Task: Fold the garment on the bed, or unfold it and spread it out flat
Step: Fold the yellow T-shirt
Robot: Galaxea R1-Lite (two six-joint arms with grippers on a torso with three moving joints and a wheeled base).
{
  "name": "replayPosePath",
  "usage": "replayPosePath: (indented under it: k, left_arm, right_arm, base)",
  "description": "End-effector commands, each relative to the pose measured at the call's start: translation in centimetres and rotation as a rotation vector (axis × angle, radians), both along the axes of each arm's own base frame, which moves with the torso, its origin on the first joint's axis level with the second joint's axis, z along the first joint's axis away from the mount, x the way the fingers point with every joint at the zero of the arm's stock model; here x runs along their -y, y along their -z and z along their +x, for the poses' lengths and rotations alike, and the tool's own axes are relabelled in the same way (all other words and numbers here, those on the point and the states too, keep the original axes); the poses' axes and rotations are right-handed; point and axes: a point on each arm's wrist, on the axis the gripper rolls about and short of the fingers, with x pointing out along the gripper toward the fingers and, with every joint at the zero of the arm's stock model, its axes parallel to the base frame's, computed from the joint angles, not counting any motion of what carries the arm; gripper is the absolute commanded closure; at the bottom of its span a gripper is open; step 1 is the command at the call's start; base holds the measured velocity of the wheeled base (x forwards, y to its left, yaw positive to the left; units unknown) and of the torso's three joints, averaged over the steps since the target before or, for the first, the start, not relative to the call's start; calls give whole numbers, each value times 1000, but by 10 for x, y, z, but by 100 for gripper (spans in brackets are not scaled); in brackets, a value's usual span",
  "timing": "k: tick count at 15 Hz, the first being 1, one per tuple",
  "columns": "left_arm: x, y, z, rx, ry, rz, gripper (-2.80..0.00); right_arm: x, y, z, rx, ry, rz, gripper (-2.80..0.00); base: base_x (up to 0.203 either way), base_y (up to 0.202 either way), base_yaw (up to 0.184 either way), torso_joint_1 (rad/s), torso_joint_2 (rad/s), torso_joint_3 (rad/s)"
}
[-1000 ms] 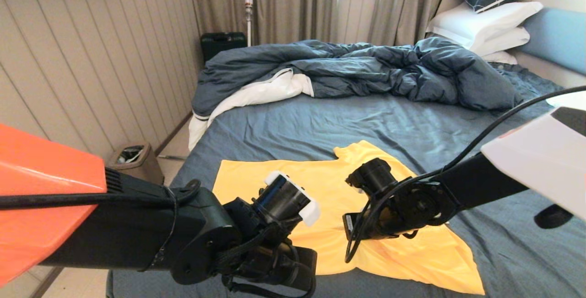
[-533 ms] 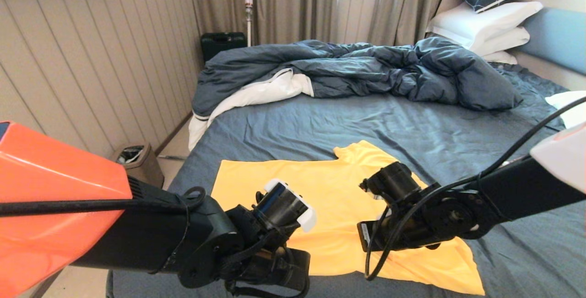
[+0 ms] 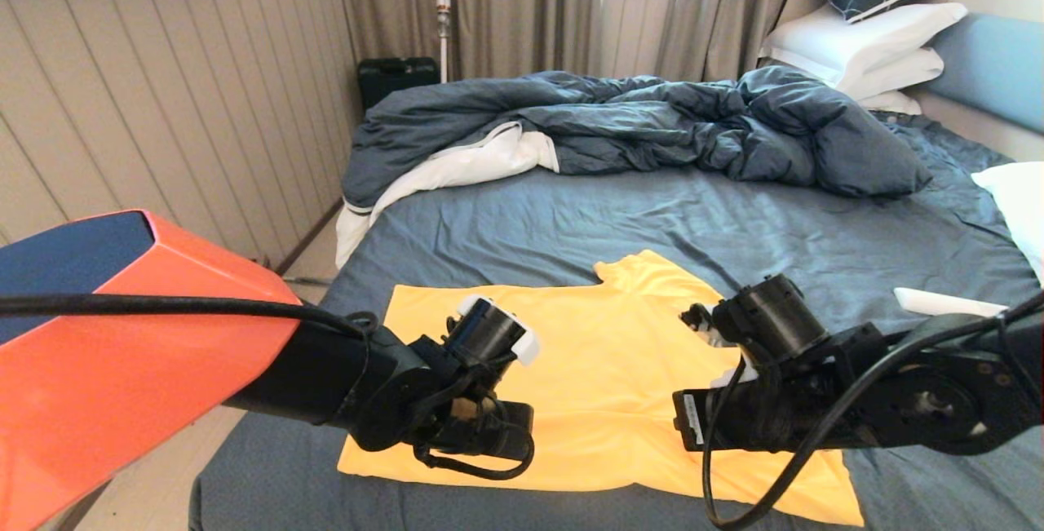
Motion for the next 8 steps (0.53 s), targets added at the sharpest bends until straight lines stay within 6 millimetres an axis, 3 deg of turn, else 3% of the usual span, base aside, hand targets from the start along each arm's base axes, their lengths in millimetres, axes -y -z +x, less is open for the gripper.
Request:
replayPosePath:
  k: [1,8]
  left_arm:
    - [-7,9,12,-12,-31,18,0]
    - [-20,16,22,-23,-68,24,0]
  right_arm:
    - [4,-9,-7,25,1,15,0]
    - [10,-4,-11,19,15,14,0]
  base:
    - [0,0,0,0,0,0]
    - [0,0,0,0,0,0]
